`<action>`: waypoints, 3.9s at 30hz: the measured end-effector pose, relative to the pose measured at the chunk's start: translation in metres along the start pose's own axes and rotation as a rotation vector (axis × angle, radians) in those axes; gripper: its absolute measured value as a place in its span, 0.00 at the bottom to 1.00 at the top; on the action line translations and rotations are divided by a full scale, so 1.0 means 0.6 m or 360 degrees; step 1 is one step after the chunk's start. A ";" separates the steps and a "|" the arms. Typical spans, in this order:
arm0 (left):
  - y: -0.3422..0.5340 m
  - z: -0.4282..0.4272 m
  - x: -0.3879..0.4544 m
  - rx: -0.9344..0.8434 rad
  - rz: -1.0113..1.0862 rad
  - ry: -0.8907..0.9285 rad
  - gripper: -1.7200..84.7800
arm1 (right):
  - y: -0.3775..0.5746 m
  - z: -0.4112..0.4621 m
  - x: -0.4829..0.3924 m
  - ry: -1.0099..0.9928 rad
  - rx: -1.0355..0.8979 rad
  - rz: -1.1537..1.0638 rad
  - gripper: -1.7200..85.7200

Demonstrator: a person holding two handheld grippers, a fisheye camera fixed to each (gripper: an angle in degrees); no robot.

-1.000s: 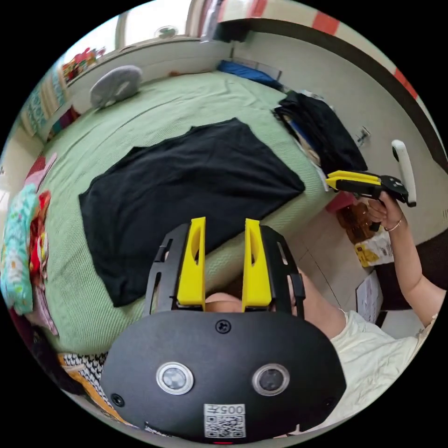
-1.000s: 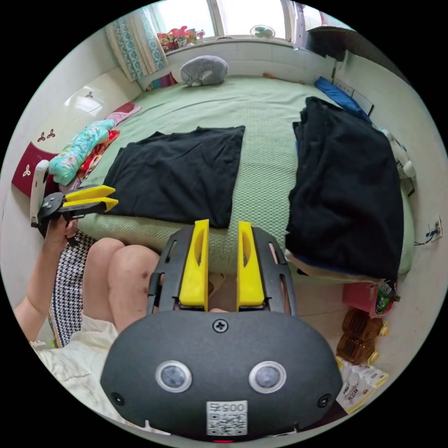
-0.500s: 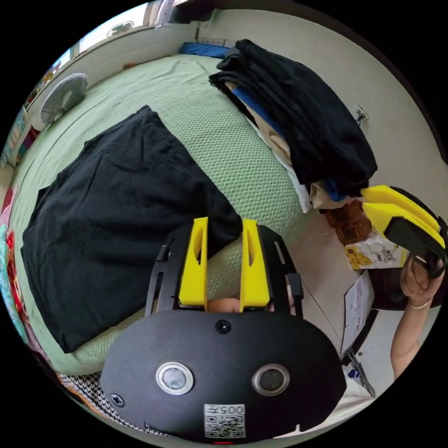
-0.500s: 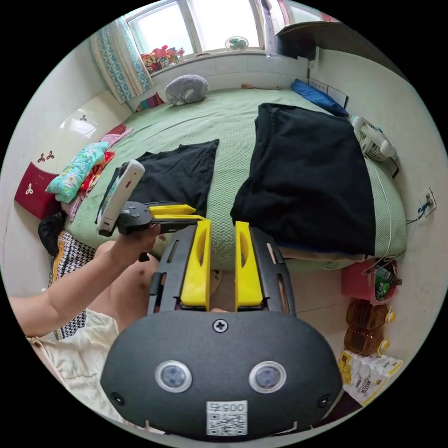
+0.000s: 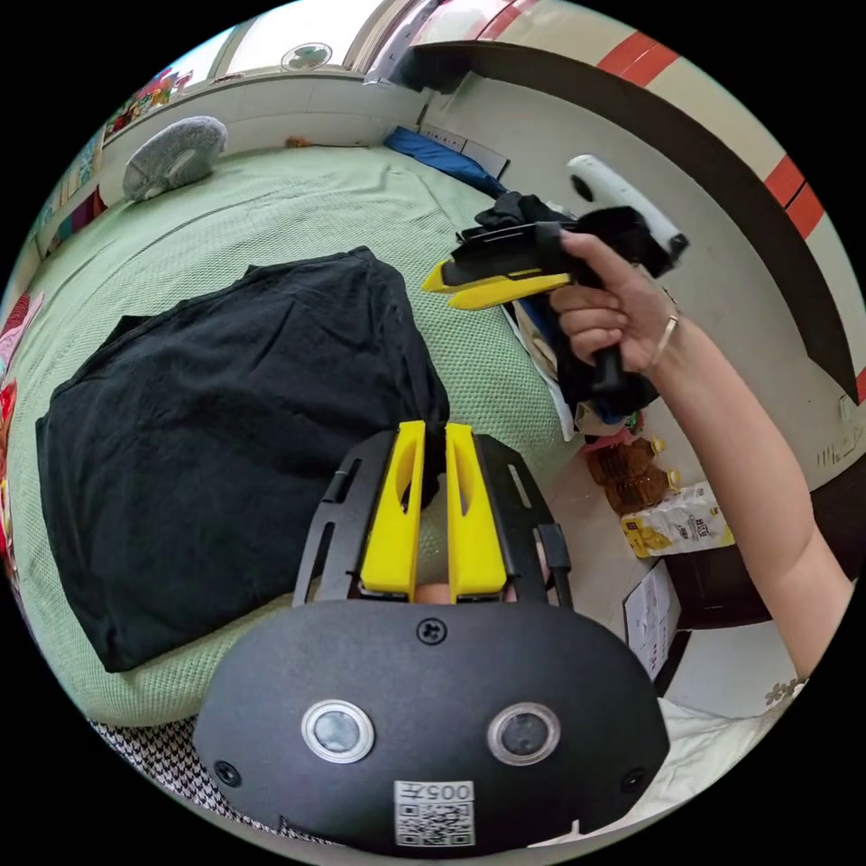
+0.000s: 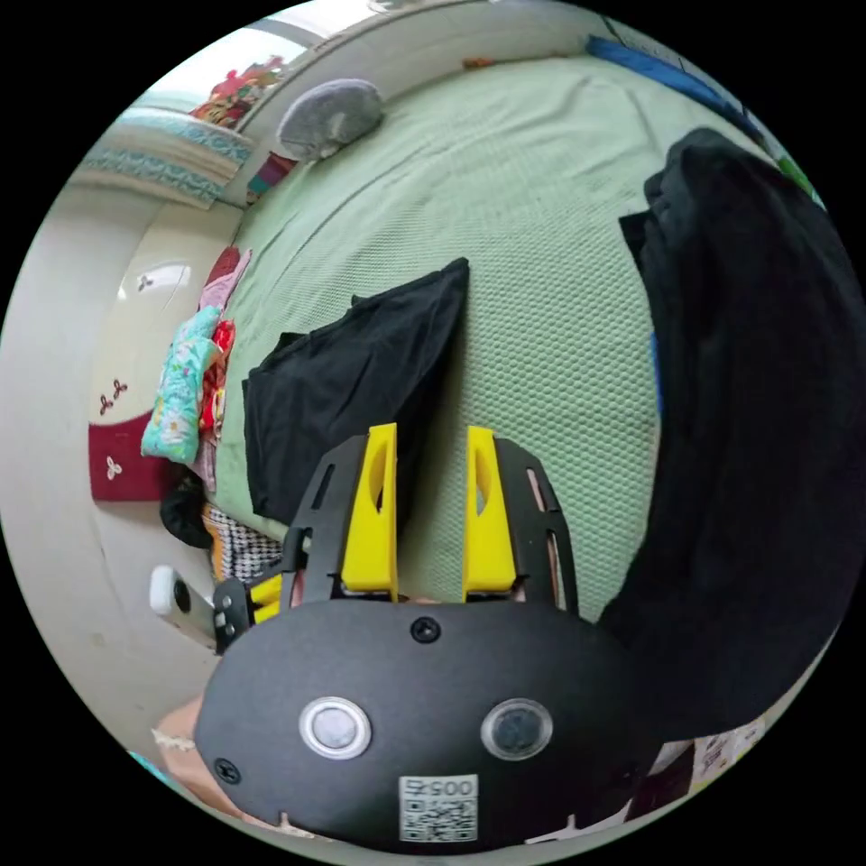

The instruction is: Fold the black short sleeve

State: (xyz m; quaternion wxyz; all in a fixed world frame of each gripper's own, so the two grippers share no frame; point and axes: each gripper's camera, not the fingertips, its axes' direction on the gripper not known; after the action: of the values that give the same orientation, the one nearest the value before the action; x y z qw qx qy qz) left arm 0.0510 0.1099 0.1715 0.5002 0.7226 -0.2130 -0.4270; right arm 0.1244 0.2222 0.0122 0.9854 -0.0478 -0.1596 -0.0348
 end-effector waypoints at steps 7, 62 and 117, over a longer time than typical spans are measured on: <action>0.019 -0.008 -0.029 0.0021 0.0022 0.0111 0.08 | -0.104 0.050 0.017 -0.0190 -0.0076 0.0133 0.13; 0.412 -0.436 -0.374 0.0345 -0.0611 -0.0229 0.08 | -0.082 0.460 -0.941 0.0514 -0.0007 -0.0750 0.03; 0.542 -0.418 -0.533 0.0196 -0.0831 -0.0567 0.14 | -0.112 0.561 -0.755 0.0400 0.0248 -0.0864 0.07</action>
State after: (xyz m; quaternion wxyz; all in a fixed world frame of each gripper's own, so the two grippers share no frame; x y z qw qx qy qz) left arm 0.1237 0.3477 0.6289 0.2840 0.6955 -0.1301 -0.6470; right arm -0.4149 0.2148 0.1917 0.9529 0.0770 -0.0457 -0.2899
